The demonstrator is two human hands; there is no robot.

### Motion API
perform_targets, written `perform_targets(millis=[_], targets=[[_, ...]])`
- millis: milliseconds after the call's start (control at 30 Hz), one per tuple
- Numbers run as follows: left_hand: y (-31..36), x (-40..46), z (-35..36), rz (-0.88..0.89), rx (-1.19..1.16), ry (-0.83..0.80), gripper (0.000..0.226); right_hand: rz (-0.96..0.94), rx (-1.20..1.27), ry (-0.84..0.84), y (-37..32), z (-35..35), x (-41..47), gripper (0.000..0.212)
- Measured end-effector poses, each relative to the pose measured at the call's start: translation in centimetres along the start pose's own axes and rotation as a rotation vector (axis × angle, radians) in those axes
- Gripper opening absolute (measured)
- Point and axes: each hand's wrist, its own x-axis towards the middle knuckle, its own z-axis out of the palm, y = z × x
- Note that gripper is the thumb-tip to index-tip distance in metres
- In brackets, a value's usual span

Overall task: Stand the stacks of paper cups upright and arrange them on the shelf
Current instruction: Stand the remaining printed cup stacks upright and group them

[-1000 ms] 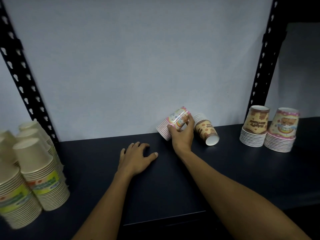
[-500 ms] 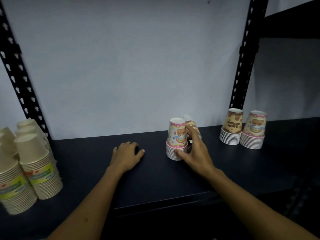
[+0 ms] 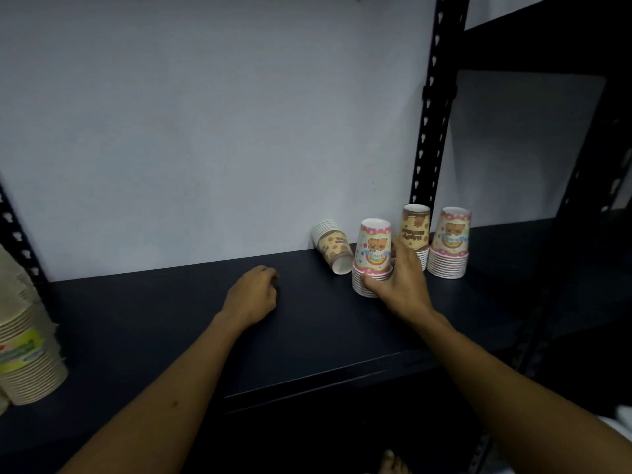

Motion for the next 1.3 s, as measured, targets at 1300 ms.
perform_targets(millis=[1300], targets=[[3.2, 5.3, 0.7, 0.324, 0.315, 0.105, 0.092, 0.225, 0.190, -0.093, 1.2, 0.1, 0.3, 0.065]])
